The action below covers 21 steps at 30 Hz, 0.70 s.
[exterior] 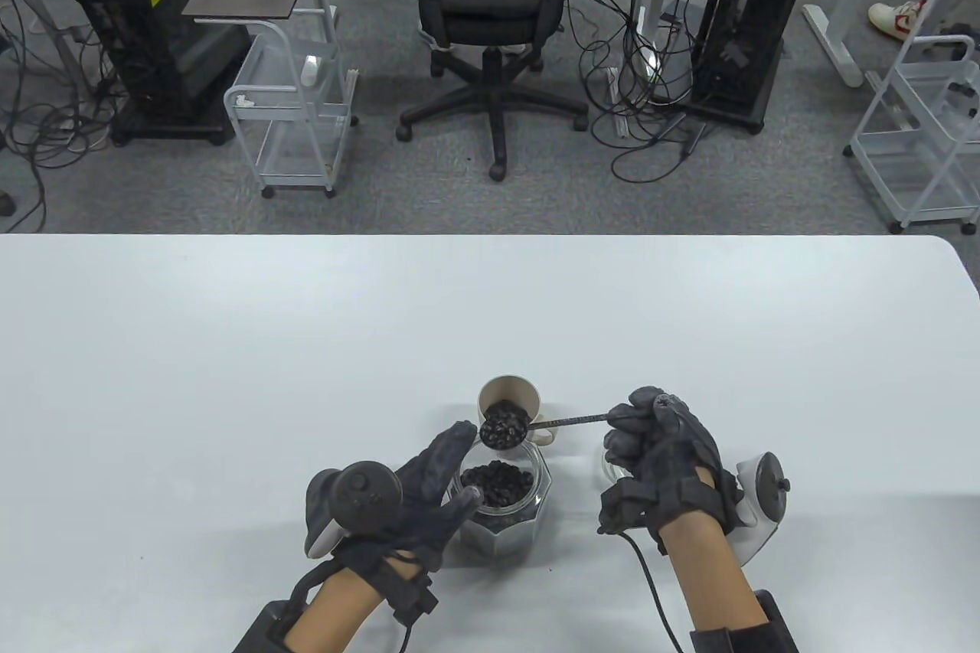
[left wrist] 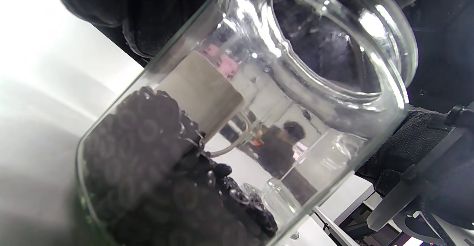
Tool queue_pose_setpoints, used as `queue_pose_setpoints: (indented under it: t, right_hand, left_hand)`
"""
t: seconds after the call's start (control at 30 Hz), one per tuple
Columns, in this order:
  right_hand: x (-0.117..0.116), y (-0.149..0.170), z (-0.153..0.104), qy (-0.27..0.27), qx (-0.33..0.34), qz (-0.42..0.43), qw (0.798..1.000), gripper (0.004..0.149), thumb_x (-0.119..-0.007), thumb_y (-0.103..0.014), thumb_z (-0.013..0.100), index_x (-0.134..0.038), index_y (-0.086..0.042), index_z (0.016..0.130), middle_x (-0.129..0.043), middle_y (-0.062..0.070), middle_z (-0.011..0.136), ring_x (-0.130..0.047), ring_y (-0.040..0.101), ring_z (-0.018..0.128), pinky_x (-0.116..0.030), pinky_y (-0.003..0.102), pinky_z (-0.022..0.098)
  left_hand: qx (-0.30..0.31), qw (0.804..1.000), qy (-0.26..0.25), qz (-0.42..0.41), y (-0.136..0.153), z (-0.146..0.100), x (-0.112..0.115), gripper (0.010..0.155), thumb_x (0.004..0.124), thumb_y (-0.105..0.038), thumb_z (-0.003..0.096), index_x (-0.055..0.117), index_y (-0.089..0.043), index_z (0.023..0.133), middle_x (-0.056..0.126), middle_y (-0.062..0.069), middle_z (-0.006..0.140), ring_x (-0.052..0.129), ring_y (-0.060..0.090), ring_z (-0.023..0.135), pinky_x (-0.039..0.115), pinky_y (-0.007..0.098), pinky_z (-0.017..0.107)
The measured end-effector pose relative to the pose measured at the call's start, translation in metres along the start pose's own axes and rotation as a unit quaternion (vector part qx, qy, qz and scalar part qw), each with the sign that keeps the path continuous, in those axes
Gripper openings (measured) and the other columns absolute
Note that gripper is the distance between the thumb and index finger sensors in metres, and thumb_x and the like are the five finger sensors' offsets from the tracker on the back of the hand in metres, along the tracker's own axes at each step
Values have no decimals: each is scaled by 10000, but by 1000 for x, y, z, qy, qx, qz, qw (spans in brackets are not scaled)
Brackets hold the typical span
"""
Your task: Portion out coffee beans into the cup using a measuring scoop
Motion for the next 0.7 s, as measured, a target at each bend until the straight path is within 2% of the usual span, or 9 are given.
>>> queue_pose_setpoints:
  t: [0.43,0.7]
  right_hand:
    - [5,1,4,20,16,5,1000,433,-706,-310,549,-708,-61,903,-856,263,744,-1019,418,508,-790,567,429]
    - [4,7,8,18,29,-41,999,443,-707,-279,544,-684,-57,927,-813,285,796,-989,464,594,-761,594,475]
  left_hand:
    - [-1,1000,1,1,0,0,0,842,551,-723,469,357,-252,1140,544,236,1139,740,542,951,594,678,643]
    - [-2,1000,2,1,0,0,0,843,550,-723,469,355,-253,1141,543,236,1140,738,542,953,592,679,644]
Point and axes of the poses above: the tracker on the back of each hand, its own y axis roughly to the little-finger side, its own z axis roughly from the wrist to the fingertips, x = y × z, the point moved 1 cm from there along z, roughly from the wrist to the fingertips
